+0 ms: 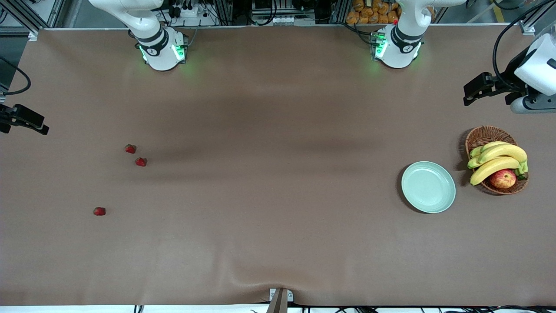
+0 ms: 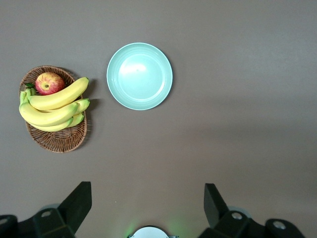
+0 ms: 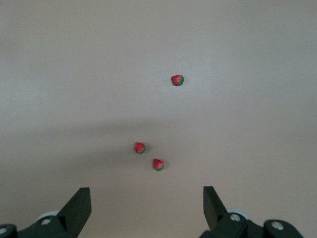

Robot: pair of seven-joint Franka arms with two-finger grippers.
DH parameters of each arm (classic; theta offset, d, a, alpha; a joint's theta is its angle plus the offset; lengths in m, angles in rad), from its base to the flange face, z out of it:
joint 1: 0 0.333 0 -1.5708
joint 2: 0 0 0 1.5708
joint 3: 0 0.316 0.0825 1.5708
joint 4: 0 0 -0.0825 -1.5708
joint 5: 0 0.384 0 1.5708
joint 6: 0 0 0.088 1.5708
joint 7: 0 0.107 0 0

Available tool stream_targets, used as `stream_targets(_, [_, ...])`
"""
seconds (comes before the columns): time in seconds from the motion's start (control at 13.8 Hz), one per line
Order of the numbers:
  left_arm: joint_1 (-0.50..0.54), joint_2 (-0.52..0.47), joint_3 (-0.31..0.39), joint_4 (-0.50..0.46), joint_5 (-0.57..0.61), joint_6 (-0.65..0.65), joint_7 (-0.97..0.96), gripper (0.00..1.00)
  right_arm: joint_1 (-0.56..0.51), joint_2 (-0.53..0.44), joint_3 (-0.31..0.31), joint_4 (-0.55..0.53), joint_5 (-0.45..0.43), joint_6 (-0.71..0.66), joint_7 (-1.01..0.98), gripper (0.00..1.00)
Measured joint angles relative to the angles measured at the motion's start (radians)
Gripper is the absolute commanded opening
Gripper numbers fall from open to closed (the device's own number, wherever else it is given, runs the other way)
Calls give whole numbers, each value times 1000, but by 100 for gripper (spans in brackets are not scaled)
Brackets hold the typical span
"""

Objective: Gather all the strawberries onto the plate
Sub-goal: 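Reach the right gripper down to the lone red strawberry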

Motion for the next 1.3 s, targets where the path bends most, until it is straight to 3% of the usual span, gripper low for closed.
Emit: stream_targets(1.3, [-6, -3, -18, 7, 0, 0, 80, 100, -14, 31, 2, -2, 5, 6, -2, 100])
